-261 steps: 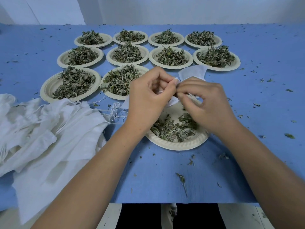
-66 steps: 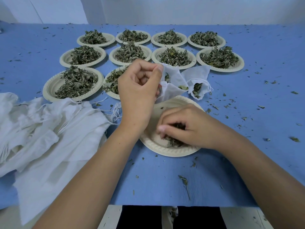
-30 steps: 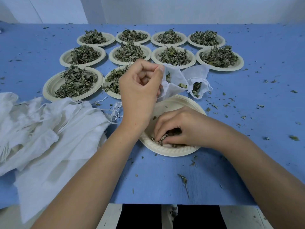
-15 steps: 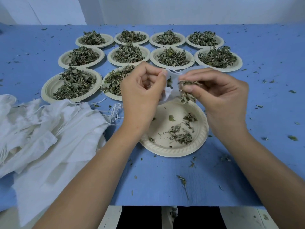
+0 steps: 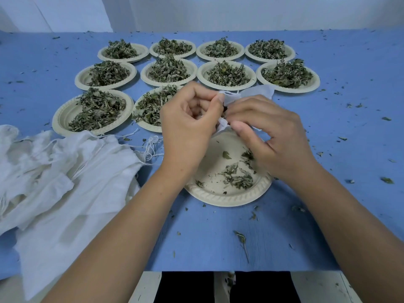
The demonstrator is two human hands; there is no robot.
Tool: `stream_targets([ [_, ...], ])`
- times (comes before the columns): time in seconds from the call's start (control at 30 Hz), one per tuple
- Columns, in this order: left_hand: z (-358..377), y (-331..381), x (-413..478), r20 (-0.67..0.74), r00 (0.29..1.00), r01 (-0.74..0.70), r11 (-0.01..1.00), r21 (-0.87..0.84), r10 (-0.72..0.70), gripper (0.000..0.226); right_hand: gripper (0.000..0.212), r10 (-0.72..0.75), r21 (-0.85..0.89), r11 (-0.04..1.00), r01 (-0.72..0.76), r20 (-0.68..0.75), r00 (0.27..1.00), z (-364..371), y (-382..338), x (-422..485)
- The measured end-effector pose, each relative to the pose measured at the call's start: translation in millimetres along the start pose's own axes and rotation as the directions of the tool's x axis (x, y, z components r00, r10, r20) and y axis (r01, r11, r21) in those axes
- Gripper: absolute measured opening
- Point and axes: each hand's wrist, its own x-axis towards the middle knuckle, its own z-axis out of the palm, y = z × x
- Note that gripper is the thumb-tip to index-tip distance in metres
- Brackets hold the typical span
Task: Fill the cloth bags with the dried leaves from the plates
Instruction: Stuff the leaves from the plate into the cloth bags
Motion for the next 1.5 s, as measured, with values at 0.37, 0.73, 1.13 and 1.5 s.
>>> stream_targets([
  [0.37, -0.3, -1.1, 1.8, -0.019, 1.000, 0.023, 1.000, -0.003, -0.023, 0.019, 0.016, 0.076, 0.250, 0.967, -0.052, -0.086, 0.993, -8.7, 5.3, 1.3],
  [0.73, 1.9, 2.3, -2.7, 0.081, 0.996, -0.036, 0.999, 0.005, 0.035, 0.021, 0.011, -0.036, 0.003, 0.999, 0.036, -0.022, 0.999, 2.2, 2.0, 0.2],
  [1.13, -3.5, -0.5, 3.6, -0.068, 0.997, 0.034, 0.998, -0.055, -0.038, 0.018, 0.016, 0.000, -0.058, 0.998, -0.003, -0.054, 0.999, -7.8, 2.2, 2.2],
  [1.5, -2.6, 3.1, 0.5, 0.116, 0.991, -0.069, 0.997, -0.034, 0.073, 0.022, 0.023, 0.003, -0.269, 0.962, 0.046, 0.179, 0.984, 7.0, -1.5, -0.3],
])
